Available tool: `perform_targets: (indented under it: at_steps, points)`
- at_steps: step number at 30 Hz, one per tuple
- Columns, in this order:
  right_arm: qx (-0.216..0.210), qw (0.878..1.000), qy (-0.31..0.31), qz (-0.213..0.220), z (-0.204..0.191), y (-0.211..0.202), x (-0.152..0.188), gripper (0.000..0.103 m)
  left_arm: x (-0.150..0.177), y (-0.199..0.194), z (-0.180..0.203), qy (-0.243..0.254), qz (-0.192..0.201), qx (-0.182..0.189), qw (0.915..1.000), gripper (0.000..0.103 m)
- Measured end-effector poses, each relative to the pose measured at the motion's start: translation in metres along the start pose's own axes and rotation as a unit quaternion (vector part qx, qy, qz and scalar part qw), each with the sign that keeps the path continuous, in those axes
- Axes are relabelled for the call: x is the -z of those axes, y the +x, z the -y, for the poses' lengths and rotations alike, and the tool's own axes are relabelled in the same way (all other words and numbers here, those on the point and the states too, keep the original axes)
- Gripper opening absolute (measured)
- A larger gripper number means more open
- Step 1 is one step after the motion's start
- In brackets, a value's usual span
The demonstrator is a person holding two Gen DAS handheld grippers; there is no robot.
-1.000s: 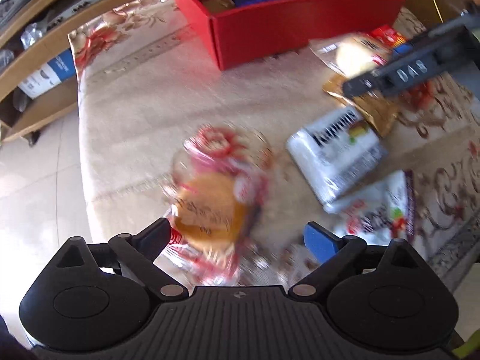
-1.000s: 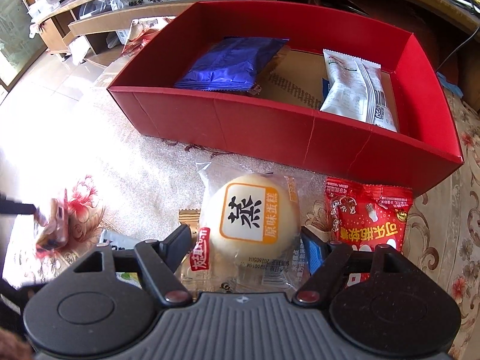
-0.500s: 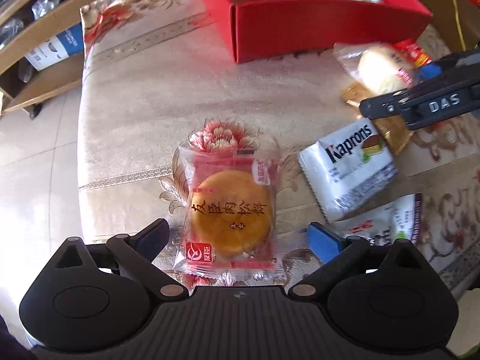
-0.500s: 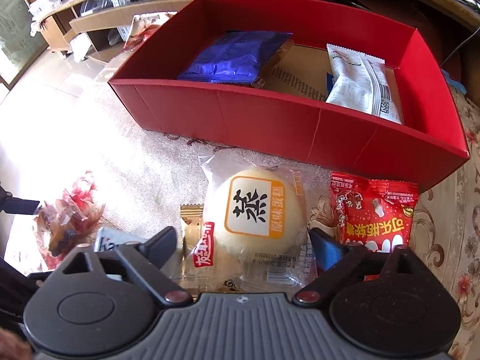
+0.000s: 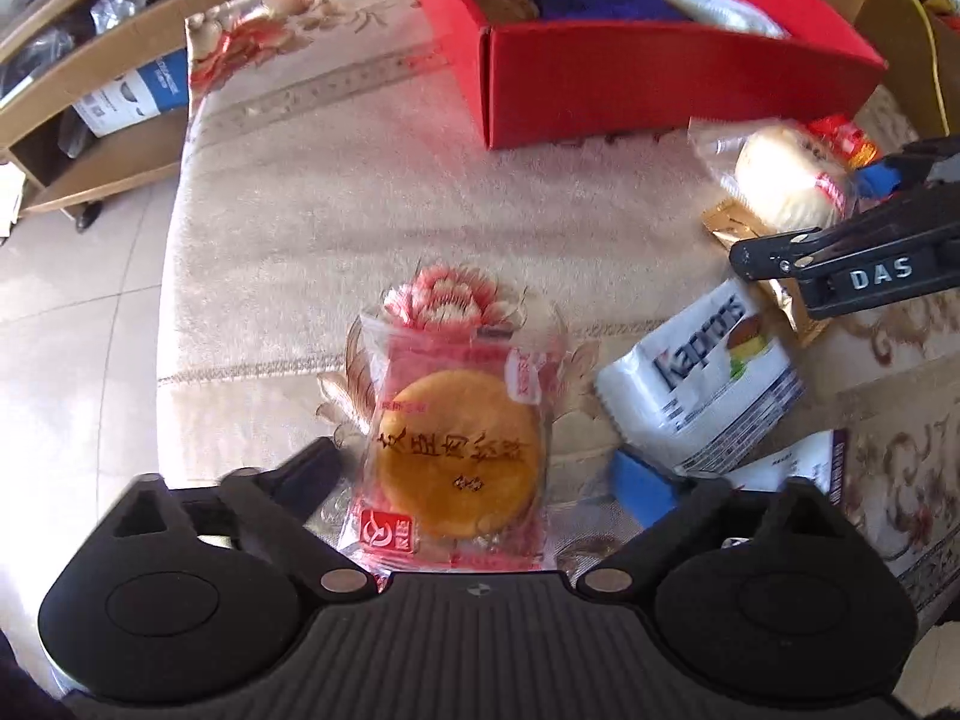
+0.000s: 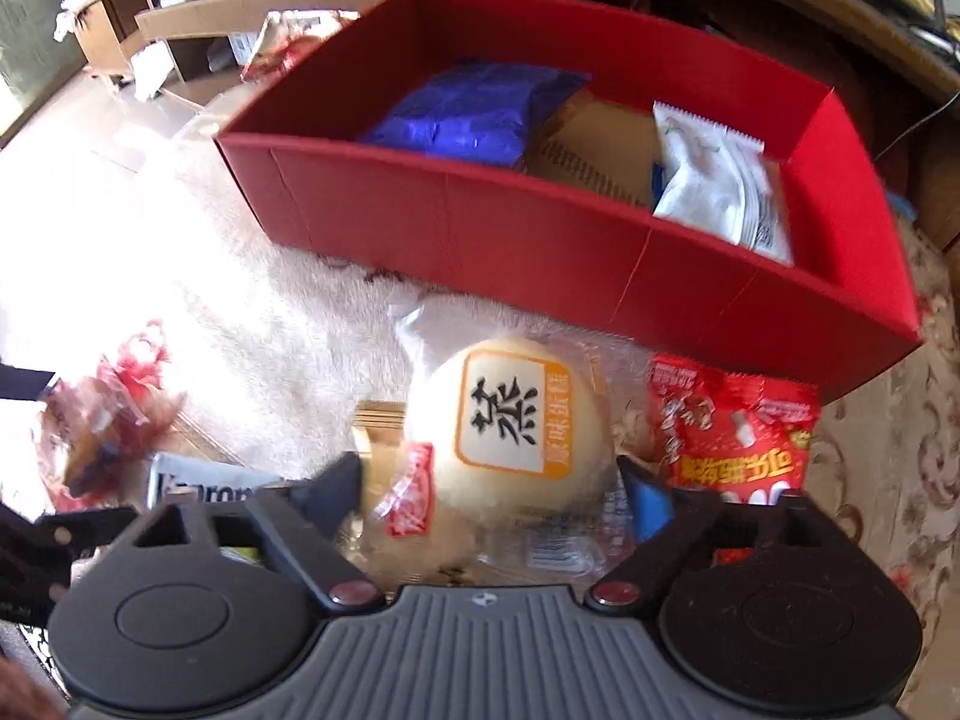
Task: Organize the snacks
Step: 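Grasp wrapped round bun with right tool while left tool grasps round pastry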
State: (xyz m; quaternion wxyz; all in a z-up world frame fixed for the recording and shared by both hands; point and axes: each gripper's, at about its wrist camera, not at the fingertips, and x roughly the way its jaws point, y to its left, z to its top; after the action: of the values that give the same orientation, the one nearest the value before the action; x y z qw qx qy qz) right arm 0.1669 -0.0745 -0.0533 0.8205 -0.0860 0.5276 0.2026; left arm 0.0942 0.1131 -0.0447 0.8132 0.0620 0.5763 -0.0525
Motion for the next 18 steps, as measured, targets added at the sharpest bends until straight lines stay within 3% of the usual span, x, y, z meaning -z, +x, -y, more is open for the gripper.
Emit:
perform_targets:
  at_steps: [3, 9, 18]
  points:
    - [-0.024, 0.999, 0.025, -0.001, 0.009, -0.009, 0.002, 0.061, 0.0, -0.006, 0.002, -0.003, 0.006, 0.001, 1.0, 0.077]
    - [-0.027, 0.999, 0.019, 0.002, 0.005, -0.021, 0.018, 0.059, 0.001, -0.009, 0.003, -0.001, 0.012, 0.006, 0.9999, 0.065]
    - [-0.025, 0.999, 0.03, 0.009, 0.008, -0.036, 0.03, 0.057, 0.001, -0.01, 0.01, -0.007, 0.018, 0.011, 0.9997, 0.065]
